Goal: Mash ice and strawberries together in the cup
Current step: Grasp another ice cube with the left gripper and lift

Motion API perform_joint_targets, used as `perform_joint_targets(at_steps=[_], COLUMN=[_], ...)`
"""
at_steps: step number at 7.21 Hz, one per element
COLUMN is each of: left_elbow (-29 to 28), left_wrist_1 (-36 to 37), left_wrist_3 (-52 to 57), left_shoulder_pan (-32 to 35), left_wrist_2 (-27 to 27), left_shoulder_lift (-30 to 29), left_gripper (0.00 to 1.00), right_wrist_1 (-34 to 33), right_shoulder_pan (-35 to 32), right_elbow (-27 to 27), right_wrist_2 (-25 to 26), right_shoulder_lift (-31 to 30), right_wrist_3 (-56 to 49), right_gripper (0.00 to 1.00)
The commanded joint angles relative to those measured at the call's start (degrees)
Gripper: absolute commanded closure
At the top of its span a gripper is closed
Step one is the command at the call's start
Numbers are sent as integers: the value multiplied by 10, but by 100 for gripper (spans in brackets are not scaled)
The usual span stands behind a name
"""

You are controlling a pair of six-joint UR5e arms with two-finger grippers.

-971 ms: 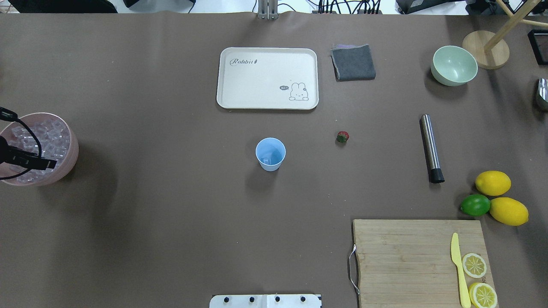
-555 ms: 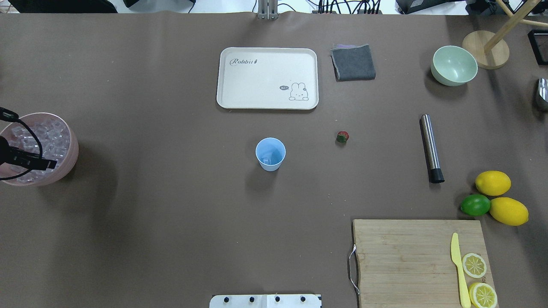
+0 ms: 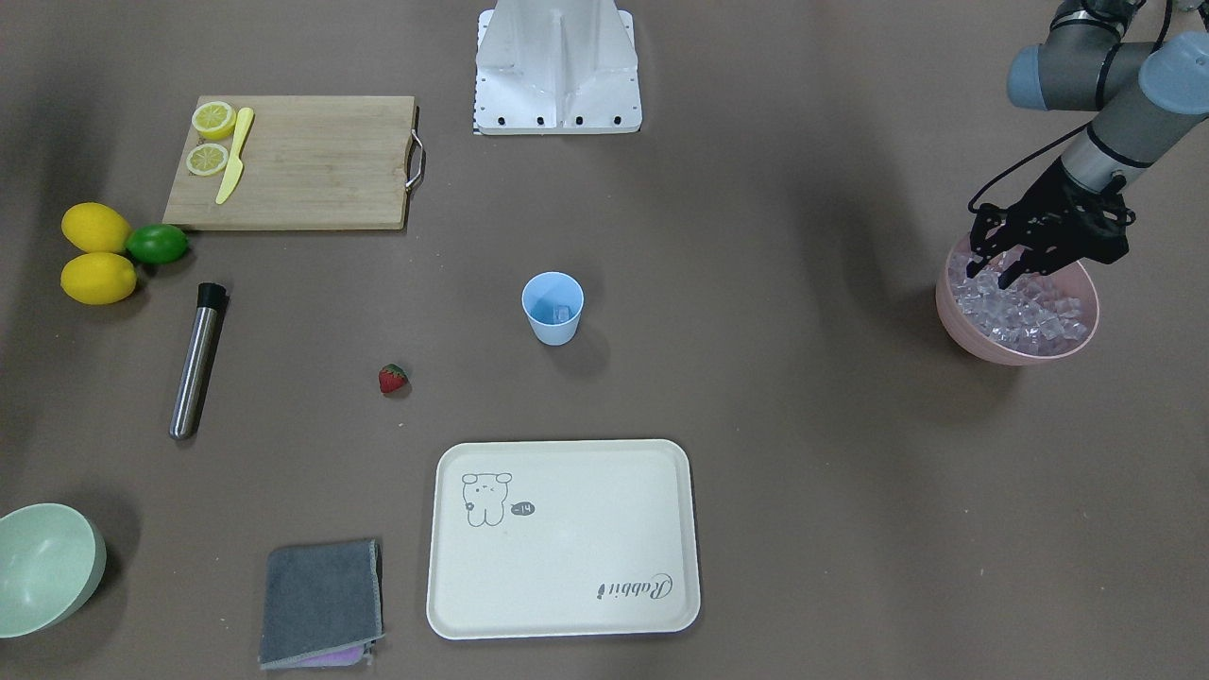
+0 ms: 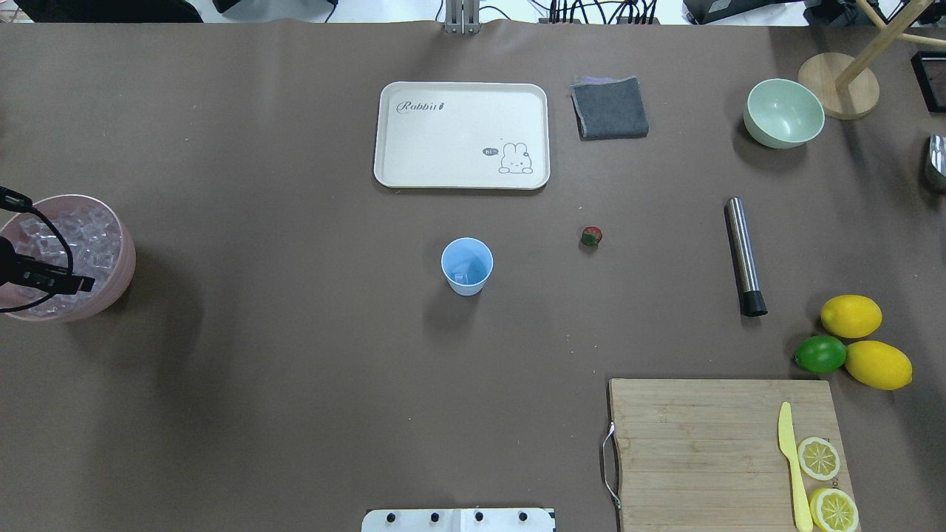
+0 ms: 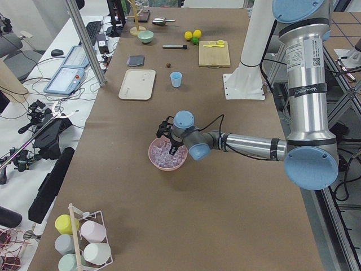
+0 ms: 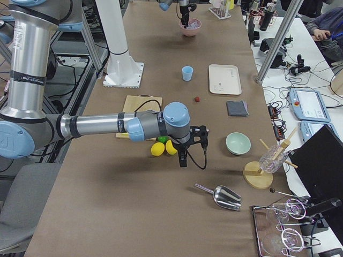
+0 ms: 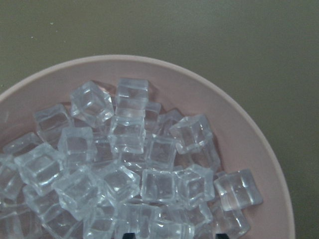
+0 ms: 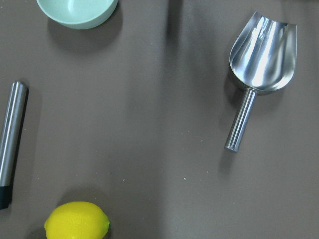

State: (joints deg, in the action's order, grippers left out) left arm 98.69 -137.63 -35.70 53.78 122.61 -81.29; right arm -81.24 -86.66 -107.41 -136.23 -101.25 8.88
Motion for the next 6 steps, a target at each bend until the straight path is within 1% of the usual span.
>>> perform_joint_targets(at_steps=[1,2,5,6], left_elbow=[3,5,19,21], left_wrist_1=[0,0,2,5], left_wrist_3=[-1,-1,0,0], left_shoulder_pan=[0,0,7,16], left_wrist_2=[0,1,10,26], left_shoulder_lift=[-1,-1,-4,-11], left_gripper=[93,100,100,100], right_wrist_1=[0,0,0,0], right_shoulder_pan=[0,0,0,0], right_elbow=[0,0,0,0], right_wrist_2=[0,0,0,0], right_shoulder_lift=[0,0,1,1], right_wrist_3=[0,0,0,1], right_gripper=[0,0,0,0])
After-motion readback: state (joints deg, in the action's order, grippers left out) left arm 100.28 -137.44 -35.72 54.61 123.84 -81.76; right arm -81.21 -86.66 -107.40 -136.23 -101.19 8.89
